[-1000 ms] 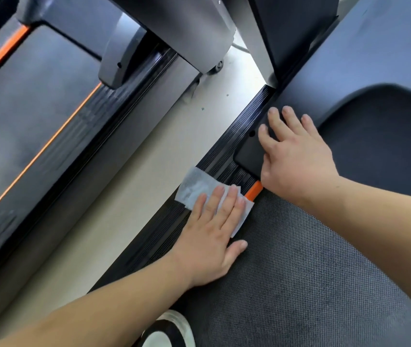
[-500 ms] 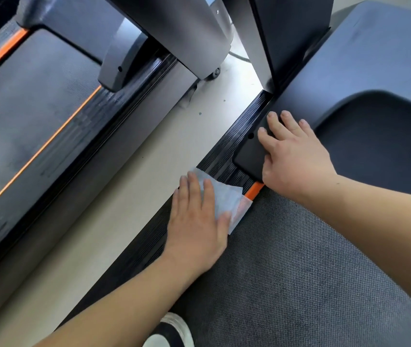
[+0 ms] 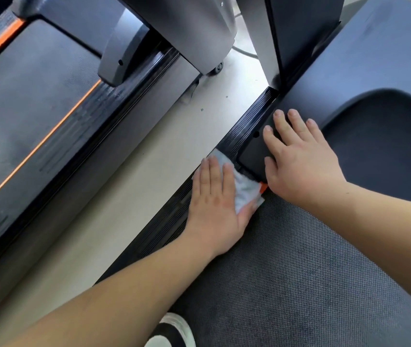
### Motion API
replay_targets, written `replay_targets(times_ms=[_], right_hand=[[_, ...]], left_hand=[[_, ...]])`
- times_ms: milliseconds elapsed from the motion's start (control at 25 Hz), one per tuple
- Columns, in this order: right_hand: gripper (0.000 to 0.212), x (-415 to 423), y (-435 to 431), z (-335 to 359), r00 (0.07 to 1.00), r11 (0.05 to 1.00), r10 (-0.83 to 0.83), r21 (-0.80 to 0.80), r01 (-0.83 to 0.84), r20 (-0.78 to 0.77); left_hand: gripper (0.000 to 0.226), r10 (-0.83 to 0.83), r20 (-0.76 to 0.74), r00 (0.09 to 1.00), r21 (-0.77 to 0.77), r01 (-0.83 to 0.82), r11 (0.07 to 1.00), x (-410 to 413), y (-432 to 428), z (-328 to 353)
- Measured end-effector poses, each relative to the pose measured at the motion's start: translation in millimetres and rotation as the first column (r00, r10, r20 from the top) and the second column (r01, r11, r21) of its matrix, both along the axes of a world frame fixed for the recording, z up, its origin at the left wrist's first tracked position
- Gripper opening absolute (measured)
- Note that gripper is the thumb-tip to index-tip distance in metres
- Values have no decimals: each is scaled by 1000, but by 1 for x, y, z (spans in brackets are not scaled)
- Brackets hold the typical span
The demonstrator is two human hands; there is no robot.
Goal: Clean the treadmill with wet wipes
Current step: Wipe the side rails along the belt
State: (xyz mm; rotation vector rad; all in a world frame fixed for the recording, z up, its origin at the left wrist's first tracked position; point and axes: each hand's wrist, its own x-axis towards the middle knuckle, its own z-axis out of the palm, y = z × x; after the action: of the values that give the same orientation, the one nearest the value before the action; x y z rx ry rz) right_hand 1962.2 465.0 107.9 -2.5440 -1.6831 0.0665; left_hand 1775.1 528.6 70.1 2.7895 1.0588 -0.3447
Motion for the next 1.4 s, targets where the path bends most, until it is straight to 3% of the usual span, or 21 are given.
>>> replay_targets(times_ms=[240, 520, 640, 720, 840, 1040, 1200, 1280, 1400], right_hand=[[61, 0, 0, -7, 999, 999, 1, 39, -2, 43], [59, -2, -1, -1, 1000, 998, 24, 53, -24, -9], [54, 2, -18, 19, 990, 997, -28, 70, 38, -136], [48, -5, -40, 37, 924, 976, -194, 31, 216, -330], [45, -24, -74, 60, 735, 905, -415, -157, 396, -536], [41, -48, -94, 67, 639, 857, -511, -275, 437, -576], [47, -77, -80, 52, 497, 832, -489, -212, 512, -717], [44, -96, -82, 49, 498, 859, -467, -243, 450, -731], [43, -105, -83, 56, 607, 887, -456, -386, 253, -651]], left_hand=[[94, -26, -87, 996, 45, 30, 999, -94, -18, 7], [93, -10, -59, 998, 28, 11, 1000, 12, 7, 2], [92, -1, -62, 998, -4, 1, 1000, 25, 9, -1], [93, -26, -59, 998, -7, 26, 1000, 27, 10, 1], [94, -28, -66, 997, -41, 26, 999, 29, 14, 2], [95, -50, -101, 994, -67, 44, 997, 26, 6, 1], [88, -54, -66, 996, -92, 48, 995, 3, -2, 5], [88, -43, -124, 991, -105, 30, 994, -36, -9, 9], [88, 29, -292, 956, -137, -72, 988, -112, -30, 24]])
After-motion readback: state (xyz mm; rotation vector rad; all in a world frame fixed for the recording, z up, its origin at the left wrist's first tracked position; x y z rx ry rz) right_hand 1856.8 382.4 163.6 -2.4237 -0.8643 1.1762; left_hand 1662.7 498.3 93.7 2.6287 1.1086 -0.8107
